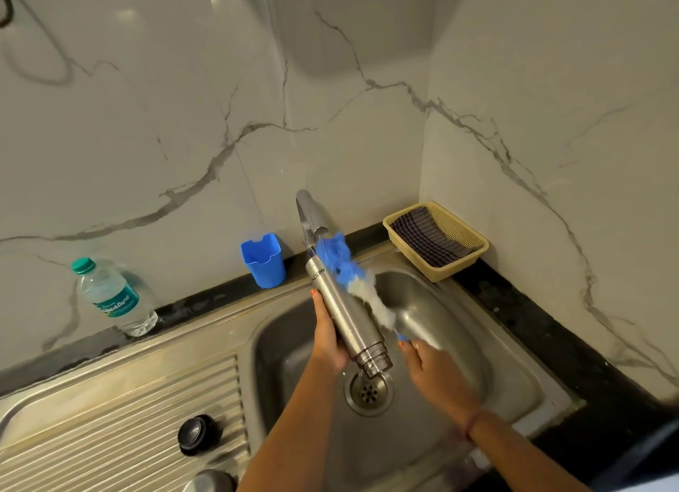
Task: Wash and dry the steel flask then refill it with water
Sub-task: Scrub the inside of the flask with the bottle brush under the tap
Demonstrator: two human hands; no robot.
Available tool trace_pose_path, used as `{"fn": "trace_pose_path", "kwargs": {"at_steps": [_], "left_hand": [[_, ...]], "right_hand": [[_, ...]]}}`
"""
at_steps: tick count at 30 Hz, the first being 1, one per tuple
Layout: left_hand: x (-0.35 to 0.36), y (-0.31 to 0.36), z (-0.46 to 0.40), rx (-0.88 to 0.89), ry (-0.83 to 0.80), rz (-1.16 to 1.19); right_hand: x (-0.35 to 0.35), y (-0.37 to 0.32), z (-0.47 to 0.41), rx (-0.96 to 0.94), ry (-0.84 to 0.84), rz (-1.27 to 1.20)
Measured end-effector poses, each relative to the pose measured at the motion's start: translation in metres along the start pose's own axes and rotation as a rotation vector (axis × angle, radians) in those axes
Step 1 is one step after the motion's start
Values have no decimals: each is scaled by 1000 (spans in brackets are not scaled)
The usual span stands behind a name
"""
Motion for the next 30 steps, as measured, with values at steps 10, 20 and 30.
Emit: {"fn": "trace_pose_path", "kwargs": {"at_steps": [10, 20, 30], "left_hand": [[-3, 4, 0, 6, -90, 76], [9, 0, 7, 41, -35, 17], [6, 15, -7, 91, -86, 89]], "right_hand": [[-6, 17, 53, -14, -127, -89], [0, -10, 1, -12, -33, 14], [-10, 7, 52, -6, -44, 9]]}}
Point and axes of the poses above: each hand's wrist, its own z-axis away from the middle knuckle, its own x-axis out of the palm, y = z × x, the point moved 5 cm from there along -z, towards the middle knuckle, and after that the axes turned 8 degrees about -z, right-handed, at the moved point
